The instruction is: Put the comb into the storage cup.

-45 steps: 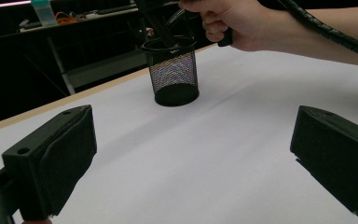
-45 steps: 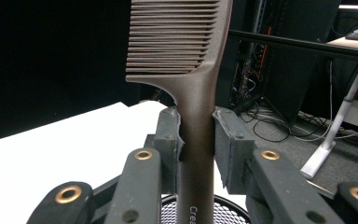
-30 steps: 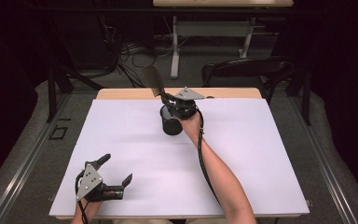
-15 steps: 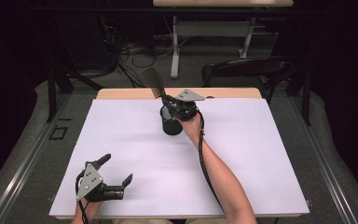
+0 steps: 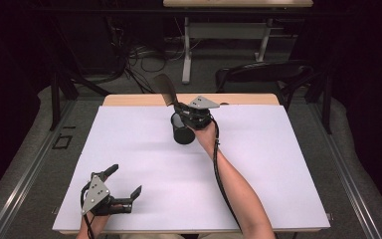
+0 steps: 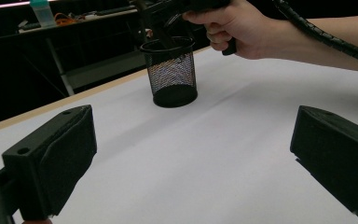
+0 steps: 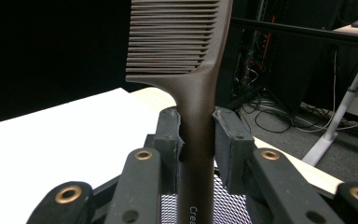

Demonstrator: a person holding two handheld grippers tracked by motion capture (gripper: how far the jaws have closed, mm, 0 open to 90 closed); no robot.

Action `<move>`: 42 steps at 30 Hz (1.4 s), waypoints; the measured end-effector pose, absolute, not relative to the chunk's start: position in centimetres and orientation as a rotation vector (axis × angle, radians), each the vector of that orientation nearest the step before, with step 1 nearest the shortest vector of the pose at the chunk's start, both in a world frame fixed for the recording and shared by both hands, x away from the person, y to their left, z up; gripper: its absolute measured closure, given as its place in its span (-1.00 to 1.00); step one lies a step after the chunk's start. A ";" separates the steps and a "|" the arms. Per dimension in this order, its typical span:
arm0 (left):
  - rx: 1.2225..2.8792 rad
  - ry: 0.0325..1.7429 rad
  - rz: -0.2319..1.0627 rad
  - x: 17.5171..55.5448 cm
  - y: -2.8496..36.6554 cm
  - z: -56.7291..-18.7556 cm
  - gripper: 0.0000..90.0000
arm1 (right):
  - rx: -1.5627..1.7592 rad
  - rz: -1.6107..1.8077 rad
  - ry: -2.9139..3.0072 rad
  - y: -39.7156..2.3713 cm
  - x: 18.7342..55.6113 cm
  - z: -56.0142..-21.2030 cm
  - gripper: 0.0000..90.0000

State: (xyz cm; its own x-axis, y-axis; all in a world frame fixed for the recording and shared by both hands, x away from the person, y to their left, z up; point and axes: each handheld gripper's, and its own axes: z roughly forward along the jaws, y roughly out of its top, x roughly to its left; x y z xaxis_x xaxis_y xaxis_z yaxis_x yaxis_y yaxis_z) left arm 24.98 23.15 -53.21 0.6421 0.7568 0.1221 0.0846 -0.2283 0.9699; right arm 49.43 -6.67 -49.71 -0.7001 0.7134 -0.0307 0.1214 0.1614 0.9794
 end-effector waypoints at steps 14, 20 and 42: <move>1.710 0.694 0.720 25.1 23.1 -53.3 -0.99 | 0.801 1.538 1.982 -6.9 49.5 -50.3 0.61; 1.711 0.691 0.723 25.0 23.1 -53.2 -0.99 | 0.799 1.533 1.986 -7.0 49.5 -50.4 0.61; 1.710 0.692 0.721 25.1 23.1 -53.3 -0.99 | 0.789 1.489 2.012 -7.1 49.2 -51.1 0.61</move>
State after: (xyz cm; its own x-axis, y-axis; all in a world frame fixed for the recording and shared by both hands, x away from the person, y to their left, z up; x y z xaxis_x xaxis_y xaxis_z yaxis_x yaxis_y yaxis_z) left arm 25.13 23.15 -53.28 0.6440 0.7556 0.1196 0.0875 -0.2281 0.9697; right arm 49.17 -7.09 -51.10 -0.7005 0.7111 -0.0603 0.1503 0.2296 0.9616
